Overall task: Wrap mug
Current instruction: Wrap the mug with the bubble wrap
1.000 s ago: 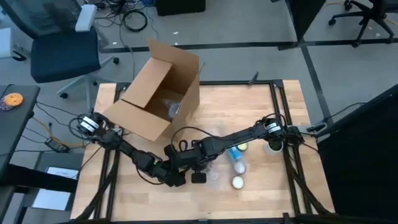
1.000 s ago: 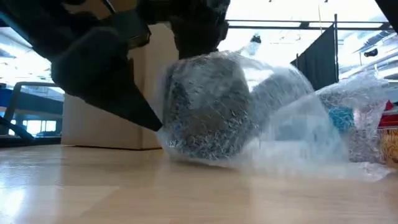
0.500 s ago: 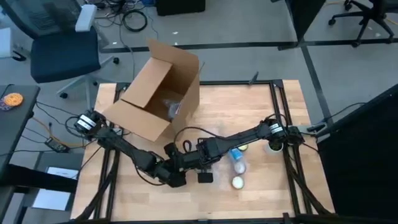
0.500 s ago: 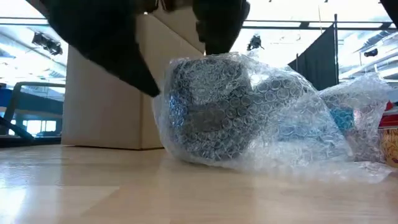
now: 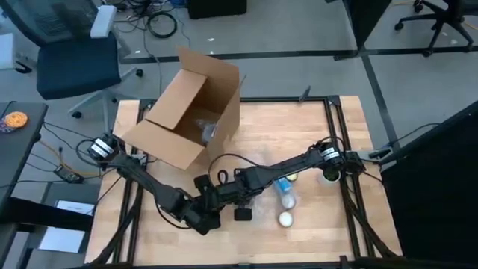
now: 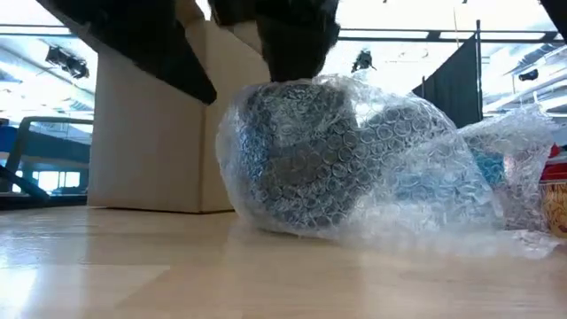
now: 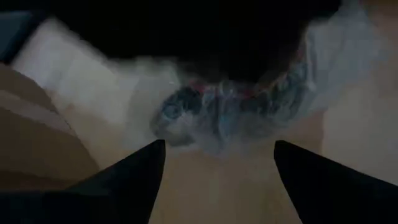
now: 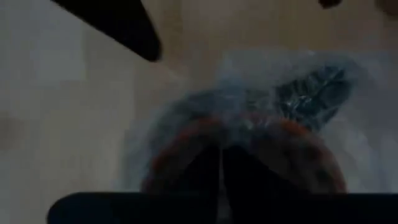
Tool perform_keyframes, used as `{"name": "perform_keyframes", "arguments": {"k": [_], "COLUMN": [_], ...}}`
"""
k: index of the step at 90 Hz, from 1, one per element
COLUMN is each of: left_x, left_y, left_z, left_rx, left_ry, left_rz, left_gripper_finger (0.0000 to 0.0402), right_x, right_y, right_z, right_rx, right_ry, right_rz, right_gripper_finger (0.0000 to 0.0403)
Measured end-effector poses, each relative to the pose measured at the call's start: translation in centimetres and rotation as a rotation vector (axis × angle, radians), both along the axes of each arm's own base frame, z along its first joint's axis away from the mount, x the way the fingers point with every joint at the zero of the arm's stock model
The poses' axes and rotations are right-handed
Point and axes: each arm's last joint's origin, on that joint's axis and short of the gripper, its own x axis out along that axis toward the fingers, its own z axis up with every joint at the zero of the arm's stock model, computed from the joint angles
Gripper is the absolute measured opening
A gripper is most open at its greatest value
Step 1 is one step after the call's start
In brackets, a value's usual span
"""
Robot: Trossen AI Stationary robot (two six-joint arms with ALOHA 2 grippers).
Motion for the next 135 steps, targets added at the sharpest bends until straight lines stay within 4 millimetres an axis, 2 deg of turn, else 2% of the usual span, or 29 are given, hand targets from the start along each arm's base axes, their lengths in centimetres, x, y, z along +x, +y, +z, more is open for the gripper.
{"name": "perform_keyframes", "arguments": {"k": [13,33,48,60,73,81,87,101,114,135], "left_x": [-0.2,0.6,2.8,3.8,4.1,4.8,5.4,7.0,8.4,11.0], "left_y": [-1.5,-3.0,-1.7,-0.8,-1.0,-0.3,0.3,0.9,0.9,2.2], "left_z": [1.1,2.5,3.3,2.9,3.6,4.3,4.8,4.4,3.5,3.2], "left_rx": [0.085,0.084,-0.023,-0.07,-0.114,-0.16,-0.166,-0.179,-0.159,-0.116], "left_ry": [-0.077,-0.223,-0.258,-0.22,-0.189,-0.143,-0.099,0.03,0.175,0.342], "left_rz": [-0.038,-0.128,-0.218,-0.306,-0.396,-0.399,-0.387,-0.435,-0.459,-0.374], "left_gripper_finger": [0.0286,0.0286,0.0283,0.0261,0.0225,0.0208,0.02,0.0192,0.0204,0.026], "right_x": [-2.4,-7.3,-10.7,-13.4,-16.2,-18.0,-19.0,-20.7,-21.1,-20.4], "right_y": [0.5,1.3,2.4,3.2,3.6,3.2,2.9,1.9,1.8,2.1], "right_z": [4.4,8.8,11.2,13.1,13.3,13.2,12.5,10.1,7.5,5.4], "right_rx": [-0.048,-0.137,-0.169,-0.155,-0.172,-0.182,-0.191,-0.203,-0.135,-0.047], "right_ry": [-0.007,0.005,-0.034,-0.099,-0.128,-0.14,-0.13,-0.079,-0.019,-0.019], "right_rz": [-0.008,-0.068,-0.115,-0.131,-0.169,-0.212,-0.254,-0.326,-0.345,-0.296], "right_gripper_finger": [0.0,0.0,0.0,0.0,0.0,0.0,0.0,0.0,0.0,0.0]}}
